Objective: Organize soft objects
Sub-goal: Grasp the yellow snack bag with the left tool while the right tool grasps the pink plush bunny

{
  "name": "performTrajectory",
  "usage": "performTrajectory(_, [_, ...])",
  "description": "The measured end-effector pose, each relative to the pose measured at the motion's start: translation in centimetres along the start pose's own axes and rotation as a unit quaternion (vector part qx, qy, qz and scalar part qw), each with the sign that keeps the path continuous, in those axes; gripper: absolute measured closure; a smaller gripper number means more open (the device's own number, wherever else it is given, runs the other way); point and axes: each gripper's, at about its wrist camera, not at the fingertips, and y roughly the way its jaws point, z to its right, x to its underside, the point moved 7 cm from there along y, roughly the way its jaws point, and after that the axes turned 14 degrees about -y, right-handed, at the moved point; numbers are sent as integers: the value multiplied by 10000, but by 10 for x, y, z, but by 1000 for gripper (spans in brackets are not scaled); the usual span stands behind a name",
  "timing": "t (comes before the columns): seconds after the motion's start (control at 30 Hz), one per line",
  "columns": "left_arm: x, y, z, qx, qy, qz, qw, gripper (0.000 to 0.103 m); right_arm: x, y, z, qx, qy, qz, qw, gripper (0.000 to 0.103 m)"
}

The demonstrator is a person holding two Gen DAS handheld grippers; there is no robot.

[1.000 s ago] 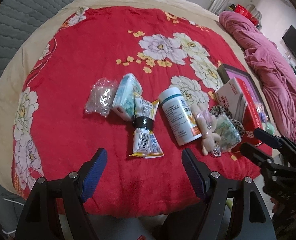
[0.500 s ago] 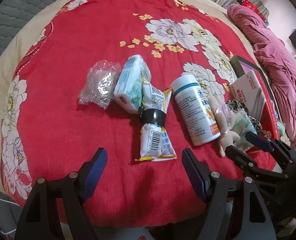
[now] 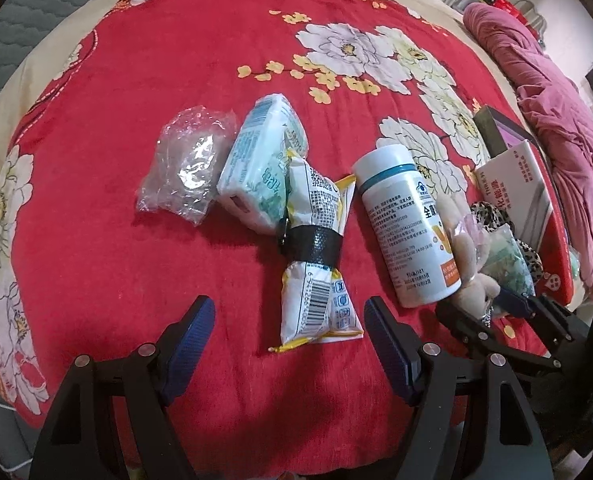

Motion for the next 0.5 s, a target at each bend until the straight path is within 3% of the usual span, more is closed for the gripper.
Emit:
performTrajectory(0.13, [-3, 7, 1, -23, -9, -17, 10000, 25, 0, 5, 0, -58, 38, -45, 10000, 43])
performTrajectory(0.27, [-4, 14, 2, -70, -29, -56, 10000, 25, 1, 8, 4, 29, 50, -109, 9999, 56])
performTrajectory(0.5, [-10, 24, 7, -193, -41, -46, 9998, 25, 1, 8, 8, -7, 164, -85, 9998, 62])
